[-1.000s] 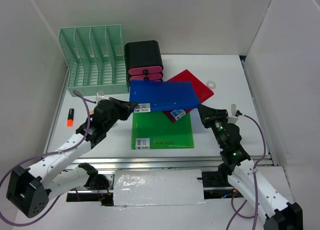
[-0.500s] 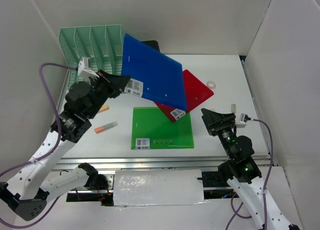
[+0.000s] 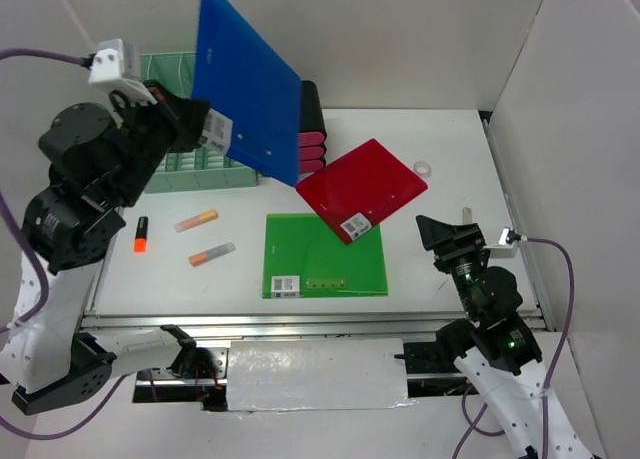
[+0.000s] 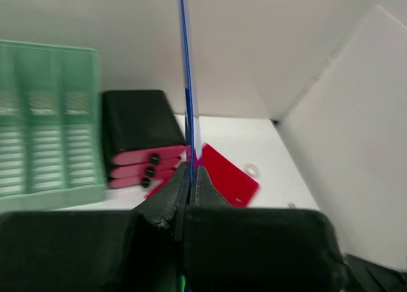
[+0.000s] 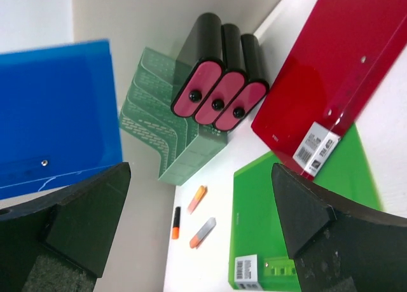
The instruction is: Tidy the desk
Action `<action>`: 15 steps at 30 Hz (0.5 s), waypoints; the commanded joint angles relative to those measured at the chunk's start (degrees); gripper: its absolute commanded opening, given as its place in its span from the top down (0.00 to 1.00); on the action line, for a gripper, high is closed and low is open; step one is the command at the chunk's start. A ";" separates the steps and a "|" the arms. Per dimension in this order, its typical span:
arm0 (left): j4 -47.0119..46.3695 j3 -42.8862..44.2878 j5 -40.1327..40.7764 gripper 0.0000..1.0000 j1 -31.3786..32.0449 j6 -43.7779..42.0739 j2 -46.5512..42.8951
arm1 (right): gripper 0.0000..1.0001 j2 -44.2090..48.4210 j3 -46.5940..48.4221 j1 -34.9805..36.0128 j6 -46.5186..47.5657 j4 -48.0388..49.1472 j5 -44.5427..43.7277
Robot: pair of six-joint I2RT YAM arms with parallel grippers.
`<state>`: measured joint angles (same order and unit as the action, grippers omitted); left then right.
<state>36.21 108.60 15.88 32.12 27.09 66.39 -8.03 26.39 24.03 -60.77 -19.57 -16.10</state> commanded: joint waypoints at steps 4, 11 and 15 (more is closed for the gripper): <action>5.46 6.11 23.38 1.00 -0.04 -14.94 -3.45 | 0.00 -1.63 6.21 0.14 6.89 -2.31 -2.89; -10.59 -5.04 33.69 1.00 -0.13 -35.50 -8.01 | 0.00 -3.39 7.36 0.14 9.53 -2.14 -0.52; -17.93 -8.24 24.66 1.00 -0.13 -43.87 -6.90 | 0.00 -4.88 7.18 0.14 11.29 -1.00 2.20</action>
<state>30.22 99.98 45.01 31.97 -5.50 57.56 -11.40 32.01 24.03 -52.38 -21.71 -15.84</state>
